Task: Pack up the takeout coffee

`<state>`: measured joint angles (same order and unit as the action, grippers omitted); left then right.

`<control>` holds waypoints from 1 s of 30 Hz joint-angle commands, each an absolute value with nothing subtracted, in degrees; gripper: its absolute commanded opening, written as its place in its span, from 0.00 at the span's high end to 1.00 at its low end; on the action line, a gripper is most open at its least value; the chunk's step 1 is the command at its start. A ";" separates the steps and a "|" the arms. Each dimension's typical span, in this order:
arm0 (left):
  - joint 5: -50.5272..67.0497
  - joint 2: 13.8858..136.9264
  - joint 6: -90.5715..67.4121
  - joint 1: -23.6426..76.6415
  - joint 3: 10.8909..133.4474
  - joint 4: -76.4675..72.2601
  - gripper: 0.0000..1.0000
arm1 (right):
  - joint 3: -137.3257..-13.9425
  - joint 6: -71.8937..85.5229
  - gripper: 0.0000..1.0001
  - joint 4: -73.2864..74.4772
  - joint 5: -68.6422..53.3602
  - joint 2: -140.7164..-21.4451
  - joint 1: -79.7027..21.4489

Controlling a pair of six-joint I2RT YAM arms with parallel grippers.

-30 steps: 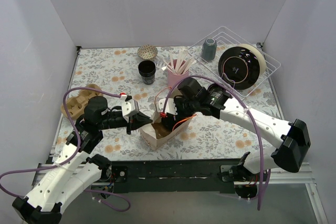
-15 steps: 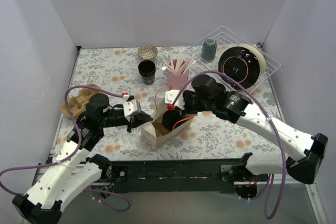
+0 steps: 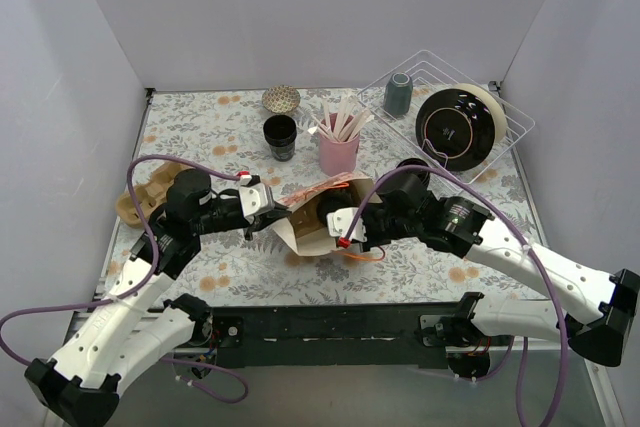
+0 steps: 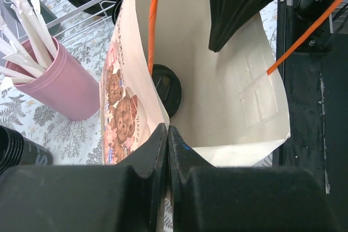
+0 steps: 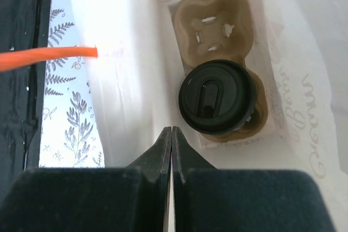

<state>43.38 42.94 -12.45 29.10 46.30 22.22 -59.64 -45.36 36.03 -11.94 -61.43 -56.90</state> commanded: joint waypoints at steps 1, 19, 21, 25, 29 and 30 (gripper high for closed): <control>42.98 42.89 -11.51 29.27 48.16 20.30 1.00 | -60.55 -47.90 0.97 36.56 -12.13 -61.26 -57.57; 45.53 42.72 -12.13 29.36 48.87 22.59 1.00 | -63.37 -45.35 0.75 27.43 1.13 -71.01 -57.57; 45.62 42.19 -12.22 29.44 48.34 22.76 1.00 | -64.07 -44.22 0.74 24.10 2.63 -72.86 -57.66; 45.35 41.40 -12.65 29.62 47.81 23.11 1.00 | -66.27 -40.35 0.61 22.24 4.13 -76.02 -57.57; 45.26 40.61 -13.45 29.62 47.55 23.38 1.00 | -65.57 -34.03 0.49 19.70 3.96 -76.56 -57.57; 45.26 40.43 -13.62 29.62 47.37 23.55 1.00 | -65.13 -32.88 0.45 18.47 2.56 -76.20 -57.57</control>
